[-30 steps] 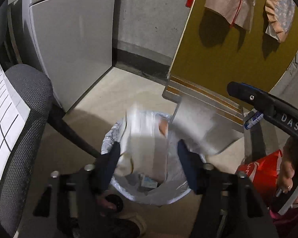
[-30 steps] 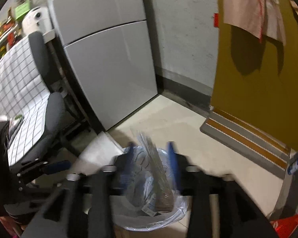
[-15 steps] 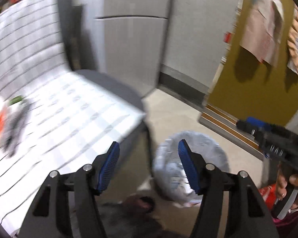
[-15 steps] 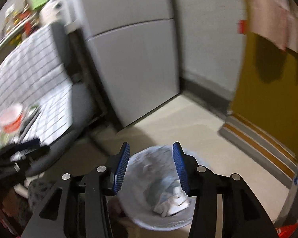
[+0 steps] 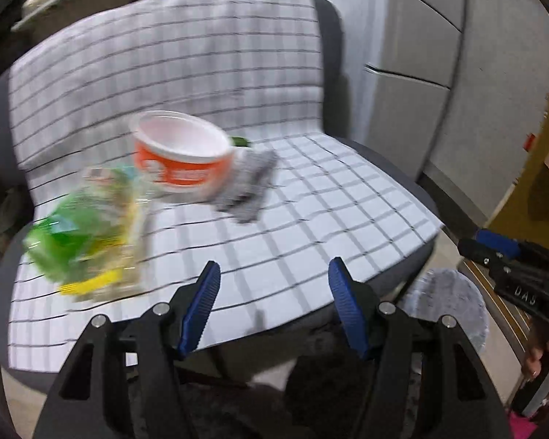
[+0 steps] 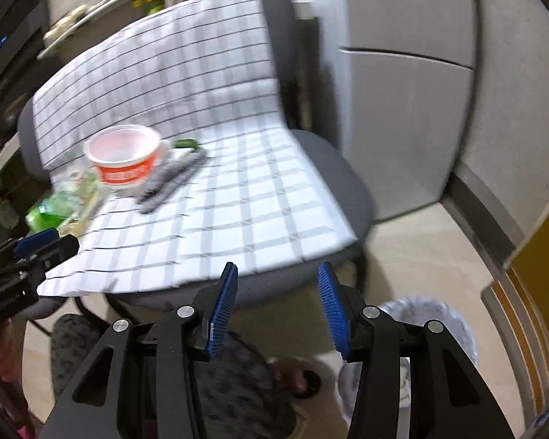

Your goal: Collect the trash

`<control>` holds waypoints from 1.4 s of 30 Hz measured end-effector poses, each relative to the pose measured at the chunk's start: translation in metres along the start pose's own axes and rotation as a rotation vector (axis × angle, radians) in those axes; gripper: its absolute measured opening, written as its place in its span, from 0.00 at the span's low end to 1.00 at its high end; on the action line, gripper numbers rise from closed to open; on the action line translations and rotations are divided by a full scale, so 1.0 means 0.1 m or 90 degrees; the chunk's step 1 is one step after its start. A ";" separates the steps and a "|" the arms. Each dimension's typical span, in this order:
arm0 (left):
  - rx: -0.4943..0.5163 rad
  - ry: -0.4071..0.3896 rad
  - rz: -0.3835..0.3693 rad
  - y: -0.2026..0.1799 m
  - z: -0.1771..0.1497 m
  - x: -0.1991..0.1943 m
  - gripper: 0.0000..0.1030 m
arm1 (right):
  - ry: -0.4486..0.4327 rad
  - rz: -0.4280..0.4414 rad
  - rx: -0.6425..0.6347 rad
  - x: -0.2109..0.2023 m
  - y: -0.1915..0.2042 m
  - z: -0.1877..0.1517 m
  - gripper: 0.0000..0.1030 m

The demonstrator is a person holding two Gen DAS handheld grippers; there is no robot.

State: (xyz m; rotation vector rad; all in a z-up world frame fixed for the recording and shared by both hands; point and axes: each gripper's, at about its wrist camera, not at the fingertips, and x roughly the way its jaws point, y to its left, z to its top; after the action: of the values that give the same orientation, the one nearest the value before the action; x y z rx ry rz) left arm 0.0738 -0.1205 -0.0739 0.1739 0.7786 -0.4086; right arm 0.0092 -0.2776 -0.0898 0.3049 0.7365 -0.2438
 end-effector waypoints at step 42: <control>-0.094 0.007 0.077 0.78 -0.35 0.12 0.60 | -0.027 0.076 -0.068 0.23 0.38 -0.08 0.54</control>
State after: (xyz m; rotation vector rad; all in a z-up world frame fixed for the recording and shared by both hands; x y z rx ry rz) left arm 0.0921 -0.0426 -0.1066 0.0841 0.8016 -0.2351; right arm 0.0328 -0.2424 -0.1044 0.2408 0.6843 -0.0974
